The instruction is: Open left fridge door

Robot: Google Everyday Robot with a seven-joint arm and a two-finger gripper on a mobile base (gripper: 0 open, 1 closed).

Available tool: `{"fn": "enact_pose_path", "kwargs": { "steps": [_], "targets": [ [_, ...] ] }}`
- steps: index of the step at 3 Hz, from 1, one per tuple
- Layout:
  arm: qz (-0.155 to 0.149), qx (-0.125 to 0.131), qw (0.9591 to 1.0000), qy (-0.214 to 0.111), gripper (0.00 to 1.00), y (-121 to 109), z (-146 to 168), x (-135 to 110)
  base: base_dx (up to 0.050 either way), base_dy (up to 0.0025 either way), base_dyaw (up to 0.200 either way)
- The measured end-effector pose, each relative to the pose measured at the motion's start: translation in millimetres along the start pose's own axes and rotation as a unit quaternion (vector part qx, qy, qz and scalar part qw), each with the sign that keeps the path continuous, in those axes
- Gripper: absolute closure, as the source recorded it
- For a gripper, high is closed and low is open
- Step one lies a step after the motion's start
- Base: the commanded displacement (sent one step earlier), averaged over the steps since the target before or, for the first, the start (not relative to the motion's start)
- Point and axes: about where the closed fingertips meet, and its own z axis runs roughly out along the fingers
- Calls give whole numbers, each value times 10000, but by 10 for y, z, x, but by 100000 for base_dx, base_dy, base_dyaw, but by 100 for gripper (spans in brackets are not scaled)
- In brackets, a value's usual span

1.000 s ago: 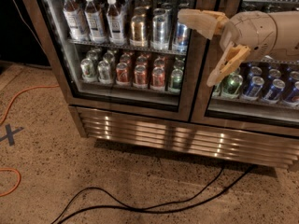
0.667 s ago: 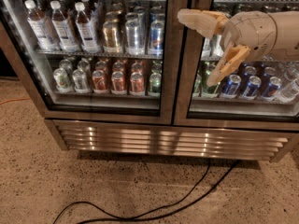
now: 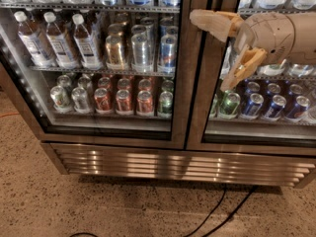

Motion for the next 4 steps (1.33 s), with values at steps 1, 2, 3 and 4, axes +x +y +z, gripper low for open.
{"fn": "enact_pose_path", "kwargs": {
  "steps": [1,2,3,4],
  "targets": [
    [0,0,10000,0,0,0,0,0,3695,-252,-13312],
    [0,0,10000,0,0,0,1,0,4,7,19365],
    [0,0,10000,0,0,-1,1,0,0,0,-19997],
    [29,50,10000,-71,0,-351,237,-121,0,0,0]
  ]
}}
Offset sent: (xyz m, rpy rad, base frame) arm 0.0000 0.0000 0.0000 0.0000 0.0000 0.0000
